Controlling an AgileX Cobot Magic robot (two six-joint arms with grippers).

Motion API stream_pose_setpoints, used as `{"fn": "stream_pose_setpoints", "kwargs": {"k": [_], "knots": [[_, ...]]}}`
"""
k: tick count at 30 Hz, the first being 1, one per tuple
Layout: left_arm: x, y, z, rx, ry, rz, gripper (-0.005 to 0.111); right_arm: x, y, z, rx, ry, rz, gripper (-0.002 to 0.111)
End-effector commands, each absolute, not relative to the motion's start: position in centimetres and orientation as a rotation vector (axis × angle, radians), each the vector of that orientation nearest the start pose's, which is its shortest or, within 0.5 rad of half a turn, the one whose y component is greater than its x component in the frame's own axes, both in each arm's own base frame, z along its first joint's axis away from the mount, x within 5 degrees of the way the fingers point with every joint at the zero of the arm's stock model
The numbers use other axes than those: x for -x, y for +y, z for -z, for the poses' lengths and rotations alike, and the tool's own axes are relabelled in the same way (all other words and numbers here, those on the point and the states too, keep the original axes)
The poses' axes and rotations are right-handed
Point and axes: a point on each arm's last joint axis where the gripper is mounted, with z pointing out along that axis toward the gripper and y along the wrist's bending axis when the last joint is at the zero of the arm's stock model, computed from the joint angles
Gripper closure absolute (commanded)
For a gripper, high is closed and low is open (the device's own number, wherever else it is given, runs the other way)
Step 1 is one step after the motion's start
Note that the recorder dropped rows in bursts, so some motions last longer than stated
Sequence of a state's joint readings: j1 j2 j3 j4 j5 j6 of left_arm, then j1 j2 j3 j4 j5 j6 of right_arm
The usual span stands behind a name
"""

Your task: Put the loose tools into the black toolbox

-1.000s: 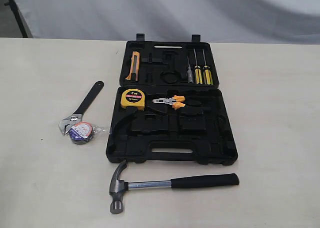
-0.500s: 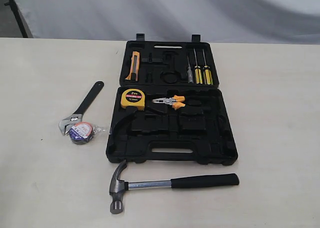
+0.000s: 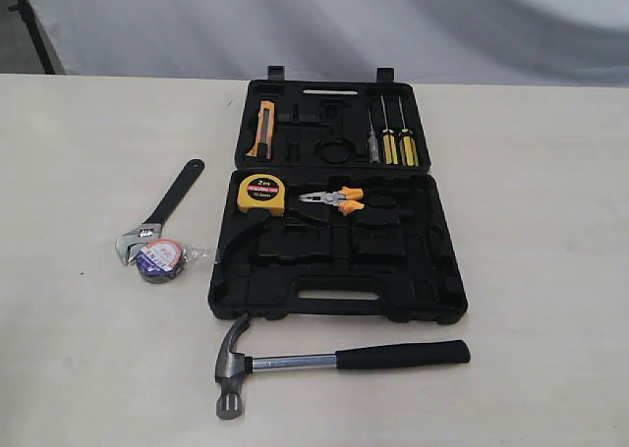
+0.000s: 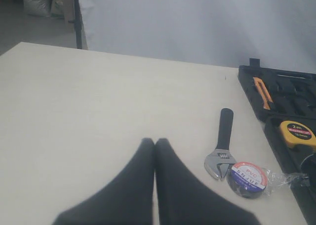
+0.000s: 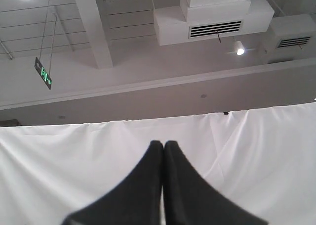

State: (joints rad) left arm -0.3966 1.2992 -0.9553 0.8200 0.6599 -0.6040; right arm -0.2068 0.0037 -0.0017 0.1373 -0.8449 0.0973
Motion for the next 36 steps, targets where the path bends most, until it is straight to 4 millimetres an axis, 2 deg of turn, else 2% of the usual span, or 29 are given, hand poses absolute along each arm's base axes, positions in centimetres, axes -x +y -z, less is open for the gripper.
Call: {"fn": "stream_pose_setpoints", "kwargs": {"k": [1,4,6,12,15,18,21,24,28,33,36], "knots": [[-26.3,-6.6,-30.7,-0.306,2.223,-0.348,0.105,-1.6,-1.3,-27.8,-0.227,0.595,0.049,0.108],[-26.3,-6.6,-30.7,-0.306,2.223,-0.348,0.105,-1.7,-1.7,-27.7,-0.283,0.595,0.025,0.108],[-26.3,-6.6,-30.7,-0.306,2.223,-0.348,0.105,-2.6,-2.0,-27.9,-0.320,0.692,0.007,0.109],[-26.3,-6.6,-30.7,-0.306,2.223,-0.348,0.105,-7.8,-1.6,-32.7,-0.327,1.381,-0.037,0.109],[-26.3,-6.6,-30.7,-0.306,2.223,-0.348,0.105,-11.2,-2.1,-35.5,-0.321,1.591,-0.032,0.109],[-26.3,-6.6,-30.7,-0.306,2.223,-0.348,0.105,-14.7,-2.3,-36.0,-0.269,1.833,-0.026,0.109],[-26.3,-6.6,-30.7,-0.306,2.223,-0.348,0.105,-17.4,-1.3,-34.7,-0.115,2.147,-0.062,0.109],[-26.3,-6.6,-30.7,-0.306,2.223,-0.348,0.105,-19.8,1.0,-32.3,0.060,2.328,-0.145,0.109],[-26.3,-6.6,-30.7,-0.306,2.223,-0.348,0.105,-21.7,6.7,-29.5,0.421,2.417,-0.242,0.109],[-26.3,-6.6,-30.7,-0.306,2.223,-0.348,0.105,-22.0,14.8,-25.3,0.953,2.422,-0.294,0.109],[-26.3,-6.6,-30.7,-0.306,2.223,-0.348,0.105,-22.2,18.6,-23.2,1.190,2.441,-0.296,0.109]]}}
